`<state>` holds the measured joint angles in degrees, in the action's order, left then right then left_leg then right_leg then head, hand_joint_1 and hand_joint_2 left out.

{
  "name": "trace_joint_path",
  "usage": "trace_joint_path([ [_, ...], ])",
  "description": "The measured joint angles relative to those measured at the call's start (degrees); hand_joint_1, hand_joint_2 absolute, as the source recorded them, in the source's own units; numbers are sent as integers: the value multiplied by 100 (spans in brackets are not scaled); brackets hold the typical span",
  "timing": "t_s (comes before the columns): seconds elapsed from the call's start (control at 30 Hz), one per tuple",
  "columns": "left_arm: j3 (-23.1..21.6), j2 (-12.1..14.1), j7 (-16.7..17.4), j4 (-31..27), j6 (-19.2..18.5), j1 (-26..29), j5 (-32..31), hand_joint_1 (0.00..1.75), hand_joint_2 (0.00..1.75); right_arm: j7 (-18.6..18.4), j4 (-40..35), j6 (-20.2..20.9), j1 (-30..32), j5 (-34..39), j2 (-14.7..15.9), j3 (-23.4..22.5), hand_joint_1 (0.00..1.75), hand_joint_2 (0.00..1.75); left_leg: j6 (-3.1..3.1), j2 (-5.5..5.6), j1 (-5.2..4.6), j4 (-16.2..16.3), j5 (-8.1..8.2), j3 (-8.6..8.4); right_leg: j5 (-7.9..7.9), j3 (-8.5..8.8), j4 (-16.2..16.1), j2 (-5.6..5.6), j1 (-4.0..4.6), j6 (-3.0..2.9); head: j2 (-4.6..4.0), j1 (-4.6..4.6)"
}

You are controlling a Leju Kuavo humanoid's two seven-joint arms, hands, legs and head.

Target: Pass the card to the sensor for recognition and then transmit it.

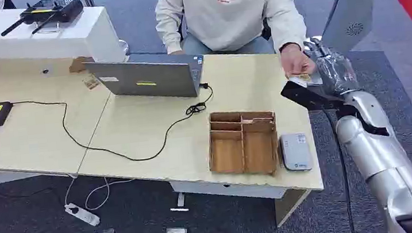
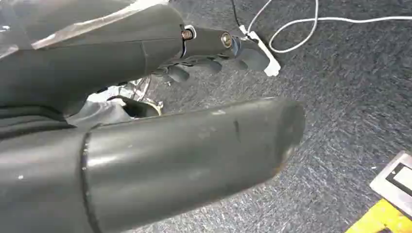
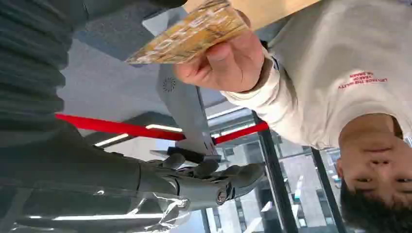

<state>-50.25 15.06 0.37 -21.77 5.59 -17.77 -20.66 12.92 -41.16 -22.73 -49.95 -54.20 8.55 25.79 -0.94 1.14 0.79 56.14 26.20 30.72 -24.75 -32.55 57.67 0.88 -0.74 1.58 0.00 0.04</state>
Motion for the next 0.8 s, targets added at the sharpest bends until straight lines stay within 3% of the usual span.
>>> trace_joint_path([
  [0.03, 0, 0, 0, 0, -9, -15, -9, 0, 0, -18, 22, 0, 1, 13, 0, 2, 164, 175, 0, 0, 0, 0, 0, 0, 0, 0, 0, 0, 0, 0, 0, 2],
  [0.07, 0, 0, 0, 2, -17, -27, -26, 0, 0, -24, 41, 0, 1, 24, 0, 4, 175, 175, 0, 0, 0, 0, 0, 0, 0, 0, 0, 0, 0, 0, 0, 0],
  [0.8, 0, 0, -22, 33, -133, -135, -162, 0, 0, 35, 155, 9, 7, 221, 17, 9, 175, 175, 0, -2, 0, 0, 0, -1, 0, -3, 0, 2, 0, 0, 0, 0],
])
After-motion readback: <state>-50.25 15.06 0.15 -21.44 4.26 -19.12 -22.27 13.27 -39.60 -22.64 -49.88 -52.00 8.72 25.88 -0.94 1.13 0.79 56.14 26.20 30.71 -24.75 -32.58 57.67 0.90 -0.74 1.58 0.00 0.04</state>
